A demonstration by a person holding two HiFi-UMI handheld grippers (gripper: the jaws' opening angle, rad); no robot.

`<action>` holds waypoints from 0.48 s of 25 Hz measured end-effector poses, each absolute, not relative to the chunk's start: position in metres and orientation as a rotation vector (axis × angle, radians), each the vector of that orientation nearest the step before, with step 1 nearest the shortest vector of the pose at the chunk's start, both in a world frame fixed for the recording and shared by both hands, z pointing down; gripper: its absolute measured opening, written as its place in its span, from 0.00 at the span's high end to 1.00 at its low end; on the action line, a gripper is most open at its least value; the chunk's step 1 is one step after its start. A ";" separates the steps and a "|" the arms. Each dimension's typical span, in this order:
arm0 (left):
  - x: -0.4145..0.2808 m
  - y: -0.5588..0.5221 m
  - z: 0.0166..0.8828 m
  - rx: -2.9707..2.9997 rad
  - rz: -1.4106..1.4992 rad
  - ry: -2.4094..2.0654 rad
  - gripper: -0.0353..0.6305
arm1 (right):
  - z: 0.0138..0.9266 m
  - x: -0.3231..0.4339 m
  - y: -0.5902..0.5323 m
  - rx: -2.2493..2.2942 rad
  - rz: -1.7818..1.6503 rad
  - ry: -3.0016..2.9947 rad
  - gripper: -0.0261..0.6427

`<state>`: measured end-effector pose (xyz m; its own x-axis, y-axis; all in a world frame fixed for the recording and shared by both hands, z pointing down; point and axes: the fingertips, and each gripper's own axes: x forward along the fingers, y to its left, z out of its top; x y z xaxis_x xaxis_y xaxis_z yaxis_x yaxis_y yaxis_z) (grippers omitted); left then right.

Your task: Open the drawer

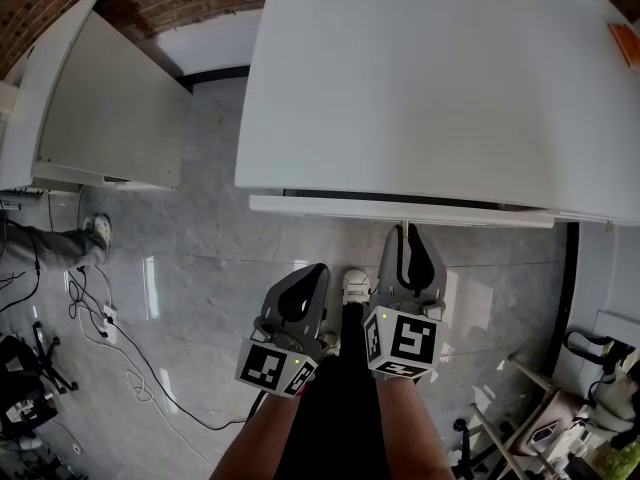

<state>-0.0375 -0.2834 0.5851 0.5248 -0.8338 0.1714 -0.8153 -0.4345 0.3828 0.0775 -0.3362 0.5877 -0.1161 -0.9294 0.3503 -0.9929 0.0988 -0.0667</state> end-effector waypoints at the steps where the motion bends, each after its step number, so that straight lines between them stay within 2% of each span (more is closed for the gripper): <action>1: -0.037 -0.283 0.585 2.349 -0.061 -1.351 0.94 | 0.588 0.078 -0.336 1.925 0.421 -2.154 0.85; 12: -0.038 -0.280 0.585 2.354 -0.062 -1.350 0.94 | 0.588 0.076 -0.322 1.920 0.406 -2.141 0.86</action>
<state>-0.0382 -0.2796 0.5855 0.5266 -0.8332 0.1687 -0.8144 -0.4375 0.3812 0.0764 -0.3221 0.5882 -0.1103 -0.9282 0.3552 -0.9939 0.0999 -0.0477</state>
